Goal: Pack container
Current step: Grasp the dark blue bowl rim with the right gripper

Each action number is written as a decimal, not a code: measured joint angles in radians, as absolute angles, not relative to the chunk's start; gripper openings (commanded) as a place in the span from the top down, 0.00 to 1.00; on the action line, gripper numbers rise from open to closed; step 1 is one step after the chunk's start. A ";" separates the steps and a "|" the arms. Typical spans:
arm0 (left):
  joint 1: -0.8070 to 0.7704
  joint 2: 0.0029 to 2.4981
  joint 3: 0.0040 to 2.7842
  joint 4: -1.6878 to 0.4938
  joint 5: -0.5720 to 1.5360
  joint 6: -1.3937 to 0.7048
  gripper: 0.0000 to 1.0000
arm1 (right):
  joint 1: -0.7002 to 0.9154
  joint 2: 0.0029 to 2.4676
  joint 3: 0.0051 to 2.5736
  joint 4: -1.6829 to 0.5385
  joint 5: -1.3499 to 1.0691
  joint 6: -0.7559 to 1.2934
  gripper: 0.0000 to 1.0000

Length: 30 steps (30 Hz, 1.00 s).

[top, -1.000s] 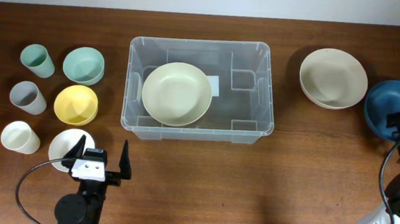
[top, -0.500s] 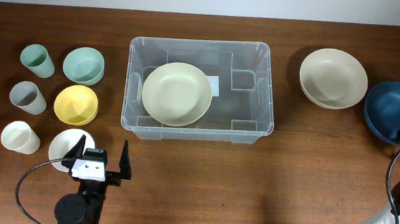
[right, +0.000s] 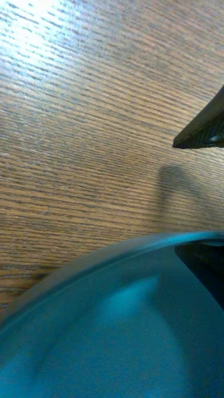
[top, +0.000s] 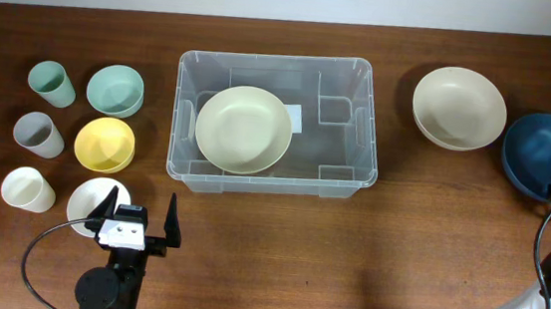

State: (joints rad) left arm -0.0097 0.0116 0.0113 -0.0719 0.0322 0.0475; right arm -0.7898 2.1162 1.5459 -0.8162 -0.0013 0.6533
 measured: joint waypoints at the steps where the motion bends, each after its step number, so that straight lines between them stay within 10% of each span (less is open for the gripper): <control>1: -0.010 0.012 0.011 -0.072 0.032 0.047 0.01 | -0.790 2.116 1.541 -0.811 -0.001 0.650 0.57; 16: -0.010 0.012 0.011 -0.072 0.032 0.047 0.01 | -0.792 2.116 1.534 -0.795 -0.002 0.629 0.96; 30: -0.010 0.012 0.011 -0.072 0.032 0.047 0.01 | -0.805 2.102 1.491 -0.718 -0.068 0.632 0.96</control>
